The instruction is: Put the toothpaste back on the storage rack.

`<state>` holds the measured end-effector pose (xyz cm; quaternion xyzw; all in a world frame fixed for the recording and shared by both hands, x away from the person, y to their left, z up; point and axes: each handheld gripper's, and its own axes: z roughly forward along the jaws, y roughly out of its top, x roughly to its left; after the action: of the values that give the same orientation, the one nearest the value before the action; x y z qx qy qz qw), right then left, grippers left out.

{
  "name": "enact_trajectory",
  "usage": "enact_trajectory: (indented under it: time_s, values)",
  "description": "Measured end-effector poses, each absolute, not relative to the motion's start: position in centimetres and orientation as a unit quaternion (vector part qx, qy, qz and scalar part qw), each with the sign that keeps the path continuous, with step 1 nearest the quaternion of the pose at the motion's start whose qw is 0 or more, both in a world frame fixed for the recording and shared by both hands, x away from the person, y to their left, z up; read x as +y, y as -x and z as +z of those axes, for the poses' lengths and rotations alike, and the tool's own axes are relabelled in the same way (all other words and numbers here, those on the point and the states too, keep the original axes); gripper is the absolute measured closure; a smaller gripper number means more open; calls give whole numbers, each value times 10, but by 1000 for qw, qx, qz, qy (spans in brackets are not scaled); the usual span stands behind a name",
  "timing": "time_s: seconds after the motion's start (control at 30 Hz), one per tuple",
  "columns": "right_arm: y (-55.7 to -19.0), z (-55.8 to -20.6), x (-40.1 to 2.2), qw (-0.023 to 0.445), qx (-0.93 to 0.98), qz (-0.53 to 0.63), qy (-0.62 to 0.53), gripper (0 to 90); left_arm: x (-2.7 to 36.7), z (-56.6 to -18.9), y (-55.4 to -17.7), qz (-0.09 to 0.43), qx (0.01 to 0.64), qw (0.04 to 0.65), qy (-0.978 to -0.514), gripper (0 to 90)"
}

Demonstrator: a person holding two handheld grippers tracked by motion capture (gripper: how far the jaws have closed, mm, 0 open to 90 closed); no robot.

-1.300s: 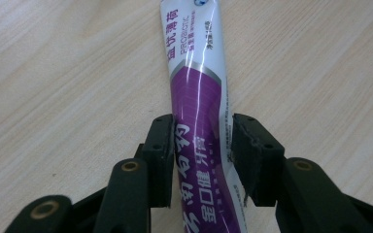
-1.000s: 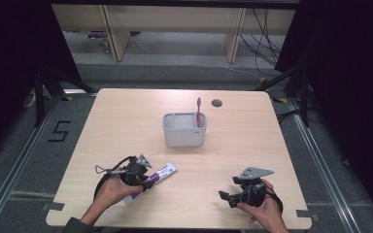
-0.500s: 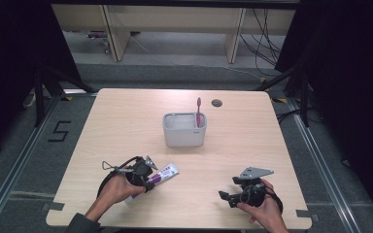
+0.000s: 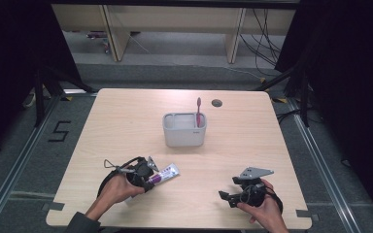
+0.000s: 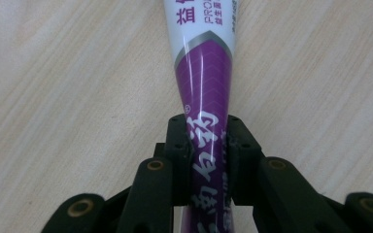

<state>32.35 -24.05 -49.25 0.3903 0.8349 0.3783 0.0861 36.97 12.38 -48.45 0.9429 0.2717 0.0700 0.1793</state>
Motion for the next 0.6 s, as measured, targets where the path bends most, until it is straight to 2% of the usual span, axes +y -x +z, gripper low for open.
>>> enact_trajectory:
  time_s: [0.17,0.27,0.6]
  values:
    - [-323,-493,-240,78,832,383,-395,225,128,-484,-370,70,270,183,-943,749]
    - [-324,-492,-241,89,833,381,-391,225,131,-483,-371,69,278,192,-939,750]
    - [-324,-492,-242,87,830,385,-395,225,140,-471,-377,76,297,249,-919,751]
